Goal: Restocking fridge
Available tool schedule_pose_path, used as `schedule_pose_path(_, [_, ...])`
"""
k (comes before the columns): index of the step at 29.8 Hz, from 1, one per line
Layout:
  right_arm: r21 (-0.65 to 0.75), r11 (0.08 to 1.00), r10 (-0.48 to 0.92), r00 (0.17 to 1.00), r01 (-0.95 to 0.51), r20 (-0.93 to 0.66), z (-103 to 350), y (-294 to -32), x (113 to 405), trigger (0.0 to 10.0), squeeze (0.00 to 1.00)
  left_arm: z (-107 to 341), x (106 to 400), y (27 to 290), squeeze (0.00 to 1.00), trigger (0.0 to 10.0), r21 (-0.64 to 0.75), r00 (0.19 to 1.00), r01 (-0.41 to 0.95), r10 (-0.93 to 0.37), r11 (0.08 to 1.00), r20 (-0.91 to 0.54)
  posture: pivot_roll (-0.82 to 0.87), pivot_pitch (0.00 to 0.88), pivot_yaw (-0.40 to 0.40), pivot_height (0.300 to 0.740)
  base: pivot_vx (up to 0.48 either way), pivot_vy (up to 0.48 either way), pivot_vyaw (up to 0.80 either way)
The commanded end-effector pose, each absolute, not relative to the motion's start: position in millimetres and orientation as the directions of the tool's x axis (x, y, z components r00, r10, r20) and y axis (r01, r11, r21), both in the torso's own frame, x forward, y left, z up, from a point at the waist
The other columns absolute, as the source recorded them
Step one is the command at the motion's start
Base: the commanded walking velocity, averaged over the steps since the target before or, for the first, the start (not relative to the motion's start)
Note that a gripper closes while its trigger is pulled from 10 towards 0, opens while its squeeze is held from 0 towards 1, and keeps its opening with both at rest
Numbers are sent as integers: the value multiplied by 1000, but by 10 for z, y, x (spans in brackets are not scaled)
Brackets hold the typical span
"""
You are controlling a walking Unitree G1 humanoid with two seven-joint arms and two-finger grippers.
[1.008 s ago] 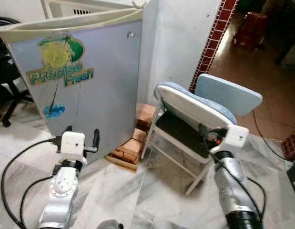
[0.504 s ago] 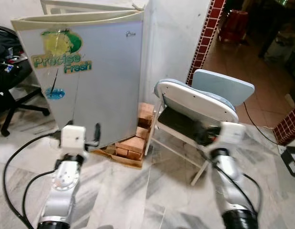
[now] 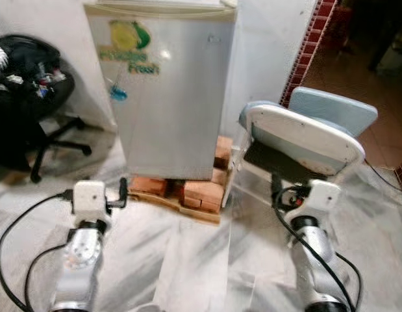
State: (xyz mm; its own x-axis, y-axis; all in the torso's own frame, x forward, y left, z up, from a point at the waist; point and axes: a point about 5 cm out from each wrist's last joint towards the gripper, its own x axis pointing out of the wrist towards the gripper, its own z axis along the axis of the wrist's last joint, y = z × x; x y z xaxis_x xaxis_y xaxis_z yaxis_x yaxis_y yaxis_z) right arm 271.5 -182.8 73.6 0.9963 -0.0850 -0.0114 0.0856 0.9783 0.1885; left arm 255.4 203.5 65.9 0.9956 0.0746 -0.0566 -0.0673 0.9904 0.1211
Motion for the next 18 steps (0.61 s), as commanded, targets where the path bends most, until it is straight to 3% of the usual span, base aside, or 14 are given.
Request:
schedule_pose_path(1, [168, 978, -120, 993, 120, -6, 756, -1975, 2703, 10000, 0, 696, 2615, 1894, 0, 10000, 99, 999, -14, 18, 995, -40, 10, 0, -4, 740, 0, 480, -800])
schedule_pose_path(18, [172, 982, -79, 997, 74, 22, 816, -1899, 2814, 10000, 0, 754, 2681, 1934, 0, 10000, 88, 1000, -10, 11, 996, -14, 18, 0, 2, 740, 0, 480, -800])
